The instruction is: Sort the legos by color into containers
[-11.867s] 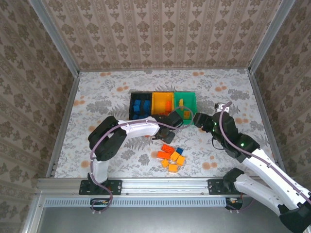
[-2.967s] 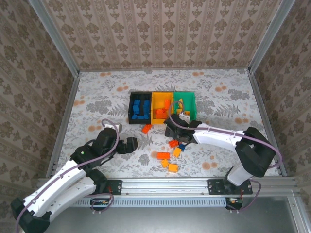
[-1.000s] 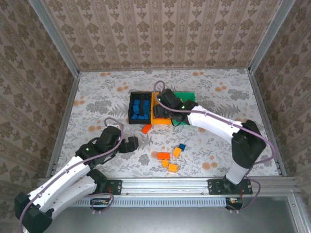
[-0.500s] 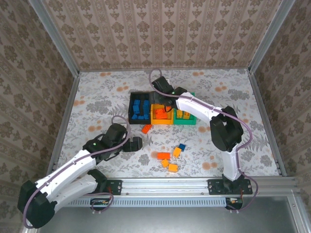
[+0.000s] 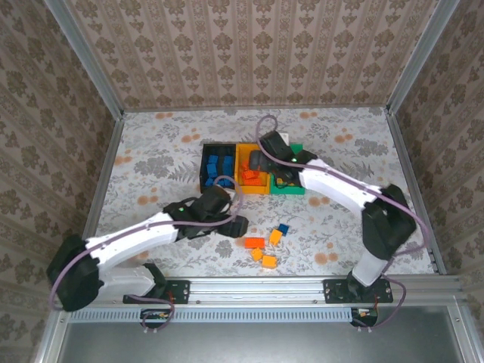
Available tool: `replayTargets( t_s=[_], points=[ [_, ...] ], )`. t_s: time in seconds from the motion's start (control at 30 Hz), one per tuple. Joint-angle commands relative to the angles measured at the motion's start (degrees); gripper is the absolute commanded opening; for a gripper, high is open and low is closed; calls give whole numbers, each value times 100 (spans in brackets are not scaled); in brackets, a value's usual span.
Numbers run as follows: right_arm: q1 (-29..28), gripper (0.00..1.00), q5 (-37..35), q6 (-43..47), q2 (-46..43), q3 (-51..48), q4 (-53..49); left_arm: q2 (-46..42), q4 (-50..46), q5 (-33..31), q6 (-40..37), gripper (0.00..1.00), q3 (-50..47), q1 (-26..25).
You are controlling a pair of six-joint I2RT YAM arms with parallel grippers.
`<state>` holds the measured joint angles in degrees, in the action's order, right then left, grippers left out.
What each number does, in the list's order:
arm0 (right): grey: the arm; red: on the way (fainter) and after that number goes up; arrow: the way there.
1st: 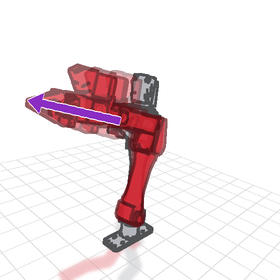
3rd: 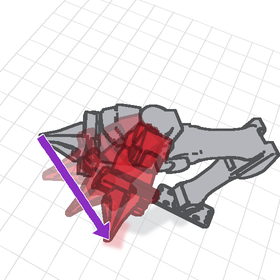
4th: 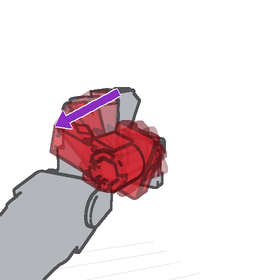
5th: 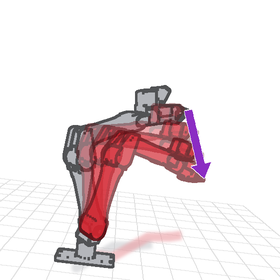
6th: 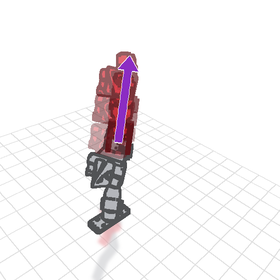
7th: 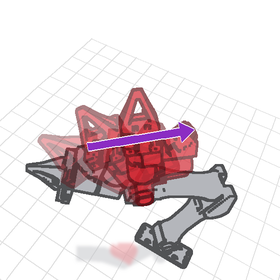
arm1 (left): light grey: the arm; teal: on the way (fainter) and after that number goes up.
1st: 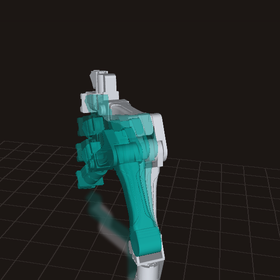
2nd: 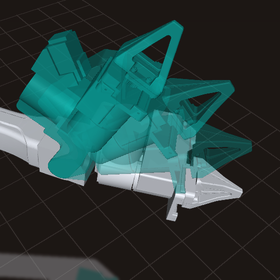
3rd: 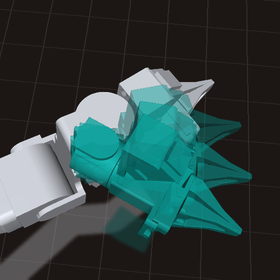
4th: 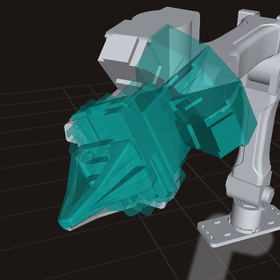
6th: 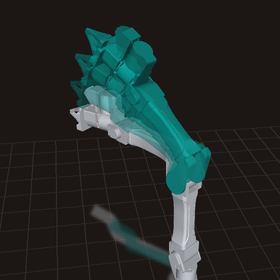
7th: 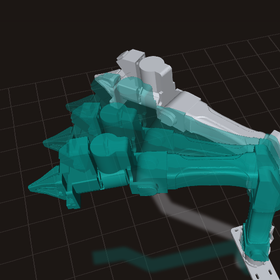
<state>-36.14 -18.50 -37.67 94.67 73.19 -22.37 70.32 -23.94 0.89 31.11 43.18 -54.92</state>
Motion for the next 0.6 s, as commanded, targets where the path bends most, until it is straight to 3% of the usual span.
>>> replayTargets(
  t_s=[0.0, 0.27, 0.57],
  points=[
    [156, 94, -323, -429, -858, -892, 60, 778, 144, -46, -457, 86, 600, -362],
    [533, 95, -466, -707, -2929, -2605, -181, 2537, -8, 227, -828, 80, 1914, -971],
    [731, 98, -693, -743, -4386, -3222, -547, 3504, -576, 208, -892, 68, 2664, -1218]
  ],
)
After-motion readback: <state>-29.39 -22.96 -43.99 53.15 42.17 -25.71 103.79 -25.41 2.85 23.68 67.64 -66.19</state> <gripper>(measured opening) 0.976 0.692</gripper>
